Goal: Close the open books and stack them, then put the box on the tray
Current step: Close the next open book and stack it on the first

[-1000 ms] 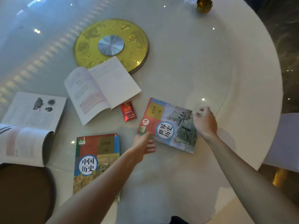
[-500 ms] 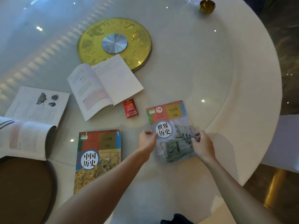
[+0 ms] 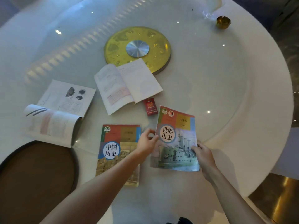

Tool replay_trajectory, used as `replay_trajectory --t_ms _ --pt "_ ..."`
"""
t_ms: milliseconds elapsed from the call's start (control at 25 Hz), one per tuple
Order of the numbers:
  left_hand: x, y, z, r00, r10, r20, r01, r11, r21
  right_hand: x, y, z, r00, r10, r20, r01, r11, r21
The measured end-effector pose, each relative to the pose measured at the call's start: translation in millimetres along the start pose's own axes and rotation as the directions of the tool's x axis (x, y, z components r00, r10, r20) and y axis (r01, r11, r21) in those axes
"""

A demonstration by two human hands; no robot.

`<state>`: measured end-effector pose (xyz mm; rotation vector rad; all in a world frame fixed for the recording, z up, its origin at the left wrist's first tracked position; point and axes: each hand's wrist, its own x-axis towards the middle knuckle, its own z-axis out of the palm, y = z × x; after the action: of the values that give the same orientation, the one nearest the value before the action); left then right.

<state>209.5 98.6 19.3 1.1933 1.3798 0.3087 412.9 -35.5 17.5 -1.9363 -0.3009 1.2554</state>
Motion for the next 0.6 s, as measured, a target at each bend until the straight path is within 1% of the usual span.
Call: replay_trajectory --t_ms 80,120,240,320,400,480,520,600 --pt "-11 -10 -43 0.997 0.037 -0.068 -0.039 0.999 -0.025 -10 -5 30 0.994 -0.002 0.110 -0.003 0.999 0.043" --pt "-16 -16 -62 0.993 0.042 -0.106 -0.046 0.998 -0.034 -13 -7 45 0.989 0.007 0.149 -0.012 0.999 0.031" --pt "-32 -41 -118 0.978 0.016 -0.206 -0.034 0.996 -0.083 -25 -6 101 0.978 0.020 0.210 -0.004 0.997 -0.074" --pt "-38 -58 -143 0.970 -0.046 -0.240 0.018 0.993 -0.119 -31 -2 133 0.973 0.007 0.232 0.029 0.988 -0.150" --pt "-41 -79 -160 0.953 -0.114 -0.280 0.078 0.987 -0.140 -37 4 161 0.971 -0.005 0.237 0.063 0.969 -0.237" --pt "-43 -98 -168 0.936 -0.138 -0.324 0.109 0.989 -0.104 -42 10 182 0.979 -0.008 0.205 0.080 0.935 -0.345" --pt "-43 -106 -170 0.931 -0.136 -0.338 0.120 0.991 -0.068 -44 14 189 0.983 -0.019 0.185 0.098 0.900 -0.424" --pt "-43 -118 -172 0.932 -0.132 -0.337 0.140 0.990 0.000 -49 20 200 0.985 -0.079 0.152 0.155 0.787 -0.597"
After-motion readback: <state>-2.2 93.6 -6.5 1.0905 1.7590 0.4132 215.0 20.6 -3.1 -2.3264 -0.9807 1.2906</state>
